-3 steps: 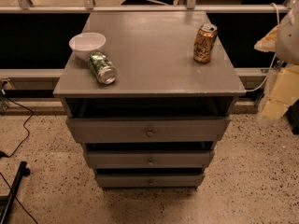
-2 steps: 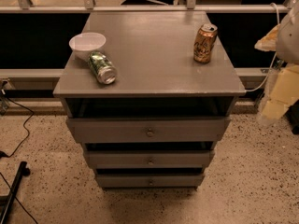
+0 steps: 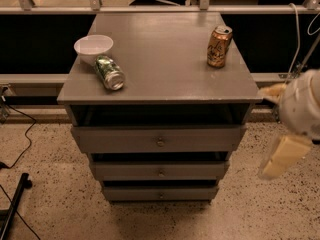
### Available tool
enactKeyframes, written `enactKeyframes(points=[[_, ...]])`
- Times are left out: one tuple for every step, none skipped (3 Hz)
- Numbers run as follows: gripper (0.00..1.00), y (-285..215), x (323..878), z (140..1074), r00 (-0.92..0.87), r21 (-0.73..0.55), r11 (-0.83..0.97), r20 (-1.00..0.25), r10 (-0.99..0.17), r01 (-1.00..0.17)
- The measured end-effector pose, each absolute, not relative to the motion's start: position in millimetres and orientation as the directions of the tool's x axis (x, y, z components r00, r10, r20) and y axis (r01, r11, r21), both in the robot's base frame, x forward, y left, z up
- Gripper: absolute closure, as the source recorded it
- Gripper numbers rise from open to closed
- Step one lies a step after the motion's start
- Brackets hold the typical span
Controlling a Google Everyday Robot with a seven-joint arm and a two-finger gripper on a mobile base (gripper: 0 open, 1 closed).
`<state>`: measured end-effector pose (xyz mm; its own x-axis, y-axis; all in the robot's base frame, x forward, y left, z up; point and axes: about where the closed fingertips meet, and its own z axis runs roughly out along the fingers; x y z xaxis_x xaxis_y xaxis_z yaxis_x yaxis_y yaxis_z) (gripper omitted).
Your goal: Open middle drawer
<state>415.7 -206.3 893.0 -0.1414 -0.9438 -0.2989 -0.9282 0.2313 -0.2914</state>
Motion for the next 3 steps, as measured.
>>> enactKeyframes(points=[[0.0, -210, 423, 855, -0.093, -0.27, 0.189, -0.332, -0.939, -0.944], [0.0, -208, 424, 850, -0.086, -0.258, 0.176, -0.325, -0.942, -0.95], [0.0, -188, 415, 801, -0.037, -0.227, 0.129, -0.371, -0.928, -0.965]])
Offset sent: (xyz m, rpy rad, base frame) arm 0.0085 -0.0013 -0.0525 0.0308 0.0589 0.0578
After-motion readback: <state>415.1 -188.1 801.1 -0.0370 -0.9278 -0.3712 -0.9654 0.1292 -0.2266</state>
